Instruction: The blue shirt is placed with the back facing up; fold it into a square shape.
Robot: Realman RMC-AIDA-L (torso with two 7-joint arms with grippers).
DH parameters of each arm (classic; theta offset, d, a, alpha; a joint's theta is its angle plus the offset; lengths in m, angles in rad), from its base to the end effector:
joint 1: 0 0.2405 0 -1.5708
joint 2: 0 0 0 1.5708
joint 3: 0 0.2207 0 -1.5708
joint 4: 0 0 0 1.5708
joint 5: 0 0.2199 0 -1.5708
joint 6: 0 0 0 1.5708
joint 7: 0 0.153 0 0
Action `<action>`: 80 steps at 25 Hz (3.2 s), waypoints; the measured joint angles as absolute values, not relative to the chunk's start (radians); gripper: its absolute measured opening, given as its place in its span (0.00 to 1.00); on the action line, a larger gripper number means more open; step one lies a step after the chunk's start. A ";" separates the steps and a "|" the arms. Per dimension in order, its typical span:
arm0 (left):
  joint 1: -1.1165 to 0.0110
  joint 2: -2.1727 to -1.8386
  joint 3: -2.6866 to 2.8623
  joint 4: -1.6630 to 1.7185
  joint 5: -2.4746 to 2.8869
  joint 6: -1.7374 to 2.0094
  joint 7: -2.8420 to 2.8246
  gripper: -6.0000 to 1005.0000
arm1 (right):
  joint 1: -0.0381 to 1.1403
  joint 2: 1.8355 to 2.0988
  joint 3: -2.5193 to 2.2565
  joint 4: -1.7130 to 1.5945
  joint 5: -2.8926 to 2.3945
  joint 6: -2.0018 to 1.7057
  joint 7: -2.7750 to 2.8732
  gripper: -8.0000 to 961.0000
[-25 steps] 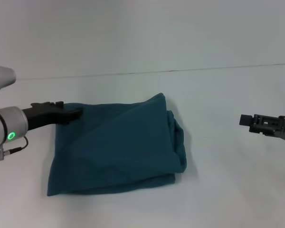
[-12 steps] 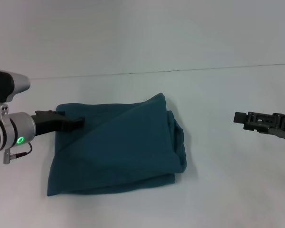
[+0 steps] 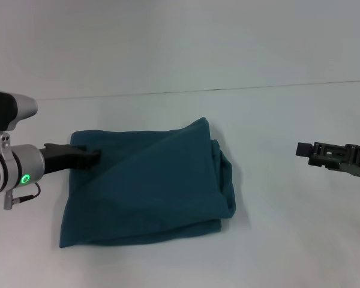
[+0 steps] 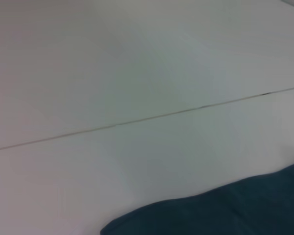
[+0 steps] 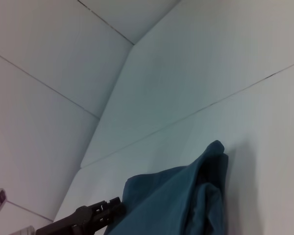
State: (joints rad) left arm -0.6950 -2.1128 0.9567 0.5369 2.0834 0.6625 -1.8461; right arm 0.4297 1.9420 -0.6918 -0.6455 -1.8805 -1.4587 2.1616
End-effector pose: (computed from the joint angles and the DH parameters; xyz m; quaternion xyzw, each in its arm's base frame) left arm -0.2568 0.4188 -0.0275 -0.8463 -0.3877 -0.0840 0.3554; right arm 0.2928 0.3309 0.0713 -0.7455 0.5810 0.2935 0.1437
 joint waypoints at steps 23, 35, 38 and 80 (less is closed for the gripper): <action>-0.680 -2.119 0.940 0.582 2.093 0.666 -1.890 0.01 | 0.436 1.943 -0.687 -0.636 -1.874 -1.449 2.161 0.87; -0.631 -2.122 0.932 0.637 2.099 0.659 -1.949 0.04 | 0.436 1.945 -0.687 -0.635 -1.877 -1.445 2.161 0.87; -0.631 -2.124 0.935 0.640 2.099 0.670 -1.939 0.05 | 0.436 1.945 -0.687 -0.635 -1.877 -1.445 2.161 0.87; -0.473 -2.122 0.675 0.669 1.942 1.362 -2.190 0.48 | 0.439 1.944 -0.694 -0.633 -1.934 -1.439 2.152 0.88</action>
